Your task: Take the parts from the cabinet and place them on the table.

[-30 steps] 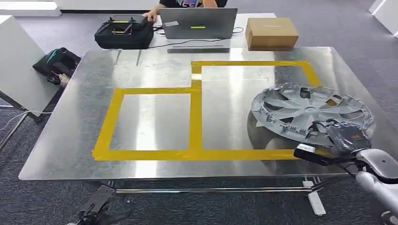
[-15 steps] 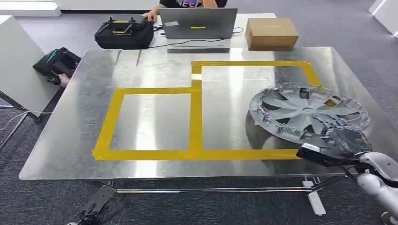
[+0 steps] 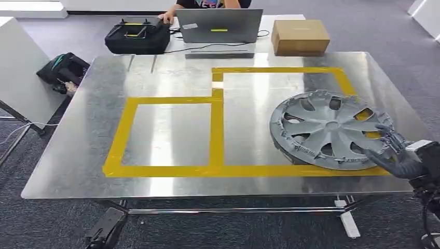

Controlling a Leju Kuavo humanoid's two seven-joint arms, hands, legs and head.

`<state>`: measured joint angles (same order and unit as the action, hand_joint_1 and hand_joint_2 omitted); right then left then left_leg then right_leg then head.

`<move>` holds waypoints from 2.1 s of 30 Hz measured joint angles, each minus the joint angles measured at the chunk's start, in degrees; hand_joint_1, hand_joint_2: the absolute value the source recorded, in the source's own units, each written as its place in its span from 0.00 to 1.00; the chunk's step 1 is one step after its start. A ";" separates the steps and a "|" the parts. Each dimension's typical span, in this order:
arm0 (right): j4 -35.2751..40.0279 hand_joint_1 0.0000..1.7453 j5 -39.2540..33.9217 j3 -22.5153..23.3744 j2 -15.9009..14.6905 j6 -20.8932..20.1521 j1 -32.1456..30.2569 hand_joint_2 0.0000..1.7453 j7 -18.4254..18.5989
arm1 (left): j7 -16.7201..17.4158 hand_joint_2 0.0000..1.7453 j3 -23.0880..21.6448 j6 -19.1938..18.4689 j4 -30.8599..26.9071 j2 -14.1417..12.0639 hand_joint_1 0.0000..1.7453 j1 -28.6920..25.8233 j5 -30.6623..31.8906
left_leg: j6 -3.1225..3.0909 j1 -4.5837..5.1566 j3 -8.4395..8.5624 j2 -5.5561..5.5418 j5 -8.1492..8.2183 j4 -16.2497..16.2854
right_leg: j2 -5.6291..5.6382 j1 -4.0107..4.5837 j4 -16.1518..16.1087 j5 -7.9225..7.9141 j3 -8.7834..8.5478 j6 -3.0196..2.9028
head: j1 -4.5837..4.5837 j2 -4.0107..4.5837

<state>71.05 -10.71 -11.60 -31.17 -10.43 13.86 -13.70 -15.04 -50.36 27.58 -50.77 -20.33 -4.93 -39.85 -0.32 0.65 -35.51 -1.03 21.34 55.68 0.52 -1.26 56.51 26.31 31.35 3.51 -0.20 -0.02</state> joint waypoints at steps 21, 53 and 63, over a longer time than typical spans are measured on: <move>24.32 0.00 5.79 8.61 2.21 13.07 -7.74 0.00 -10.80 | -2.73 0.00 -0.98 1.70 0.11 -0.42 0.00 -0.30 -7.60 | 0.01 -0.02 -0.01 0.00 0.01 0.00 | 0.01 0.01 0.00 0.03 0.07 -0.03 | 0.00 0.00; 37.84 0.00 5.75 9.94 2.71 12.92 -12.51 0.00 -13.73 | -0.83 0.00 -3.41 1.55 1.99 -0.26 0.00 0.96 -12.20 | 2.00 -1.21 -4.03 0.36 7.97 10.12 | 0.13 -0.42 1.84 -0.65 1.93 -1.88 | 0.29 0.00; 37.97 0.00 5.70 10.09 2.78 13.35 -13.19 0.00 -13.82 | -1.05 0.00 -3.98 1.40 2.38 -0.35 0.00 1.90 -12.57 | 0.62 -0.54 6.32 0.32 6.93 0.80 | -0.05 0.29 1.73 -4.51 5.53 -0.26 | 0.41 0.00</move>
<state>109.02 -5.01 -1.51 -28.39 2.93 0.66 -27.52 -16.09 -54.34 28.98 -48.39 -20.68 -3.03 -52.41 0.30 0.11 -29.19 -0.71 28.26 56.48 0.47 -0.97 58.23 21.80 36.88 3.25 0.22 -0.02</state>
